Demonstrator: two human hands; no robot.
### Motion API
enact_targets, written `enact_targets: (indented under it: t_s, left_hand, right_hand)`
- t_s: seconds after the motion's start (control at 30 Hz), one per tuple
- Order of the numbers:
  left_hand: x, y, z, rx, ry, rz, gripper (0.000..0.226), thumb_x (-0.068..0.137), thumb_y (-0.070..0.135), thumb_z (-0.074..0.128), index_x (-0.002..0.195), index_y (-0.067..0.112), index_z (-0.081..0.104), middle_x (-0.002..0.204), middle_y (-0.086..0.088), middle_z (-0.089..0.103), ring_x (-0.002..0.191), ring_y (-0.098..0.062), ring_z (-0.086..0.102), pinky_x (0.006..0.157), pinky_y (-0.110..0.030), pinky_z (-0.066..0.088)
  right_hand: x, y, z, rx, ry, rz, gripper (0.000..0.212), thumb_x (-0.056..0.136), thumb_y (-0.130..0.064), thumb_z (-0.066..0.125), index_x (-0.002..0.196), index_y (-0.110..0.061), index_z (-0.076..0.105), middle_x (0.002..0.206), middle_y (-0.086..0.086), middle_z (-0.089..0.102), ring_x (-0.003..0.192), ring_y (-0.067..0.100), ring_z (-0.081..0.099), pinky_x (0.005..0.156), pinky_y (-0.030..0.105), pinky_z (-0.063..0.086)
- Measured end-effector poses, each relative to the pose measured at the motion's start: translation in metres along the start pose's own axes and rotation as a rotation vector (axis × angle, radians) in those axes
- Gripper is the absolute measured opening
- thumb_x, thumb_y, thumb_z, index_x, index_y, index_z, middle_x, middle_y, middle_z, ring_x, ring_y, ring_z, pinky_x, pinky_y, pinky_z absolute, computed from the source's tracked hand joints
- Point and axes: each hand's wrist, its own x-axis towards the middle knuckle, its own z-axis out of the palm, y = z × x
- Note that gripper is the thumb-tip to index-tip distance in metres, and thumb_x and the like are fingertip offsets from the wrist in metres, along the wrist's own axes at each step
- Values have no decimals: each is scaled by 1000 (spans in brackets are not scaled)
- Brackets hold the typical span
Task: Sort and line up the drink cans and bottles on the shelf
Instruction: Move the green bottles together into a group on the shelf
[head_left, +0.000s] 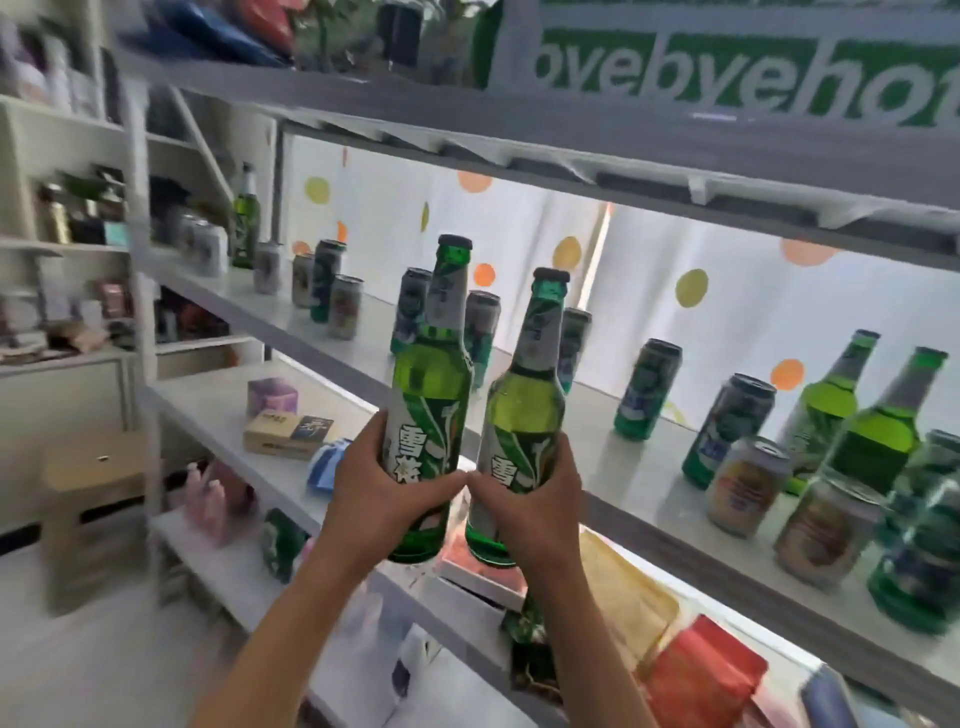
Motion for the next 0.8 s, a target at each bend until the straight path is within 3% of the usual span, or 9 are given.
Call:
enact_targets:
  t_s: [0.13, 0.23, 0.4, 0.57, 0.67, 0.8]
  left_hand:
    - [17, -12, -74, 88, 124, 16, 54, 55, 22, 94, 98, 33, 62, 88, 19, 71, 78, 1, 68, 60, -8, 49]
    - [25, -19, -118, 100, 189, 2, 57, 51, 31, 93, 100, 35, 64, 91, 15, 73, 79, -3, 70, 62, -13, 53]
    - [33, -31, -176, 117, 269, -31, 61, 45, 43, 91, 100, 40, 64, 93, 11, 74, 82, -8, 72, 65, -24, 58]
    - [44, -47, -225, 128, 345, -125, 60, 41, 45, 90, 96, 39, 65, 91, 7, 75, 78, -13, 73, 62, -24, 57]
    - [65, -57, -255, 172, 365, -178, 67, 39, 42, 91, 100, 27, 66, 90, 3, 75, 79, -18, 73, 65, -32, 58]
    - [103, -71, -292, 226, 384, -195, 60, 38, 41, 92, 93, 33, 68, 89, 4, 75, 73, -13, 73, 55, -20, 55]
  right_hand:
    - [1, -1, 79, 60, -84, 20, 55, 61, -11, 89, 103, -33, 59, 90, -22, 71, 80, 0, 69, 63, 14, 53]
    - [3, -5, 128, 113, -134, 53, 55, 57, -20, 87, 104, -30, 61, 90, -12, 73, 79, 6, 71, 66, 20, 56]
    - [10, 1, 197, 197, -263, 107, 51, 64, -1, 85, 106, -22, 63, 91, -3, 76, 81, 15, 73, 70, 30, 61]
    - [31, 14, 259, 293, -354, 233, 46, 55, -19, 82, 98, -16, 65, 83, 3, 74, 75, 20, 72, 68, 36, 61]
    - [52, 27, 299, 366, -403, 324, 51, 49, -30, 81, 95, -18, 64, 77, 0, 73, 70, 17, 71, 63, 33, 58]
    - [91, 42, 353, 430, -484, 336, 46, 54, -28, 83, 95, -20, 64, 79, 0, 73, 68, 13, 71, 59, 23, 55]
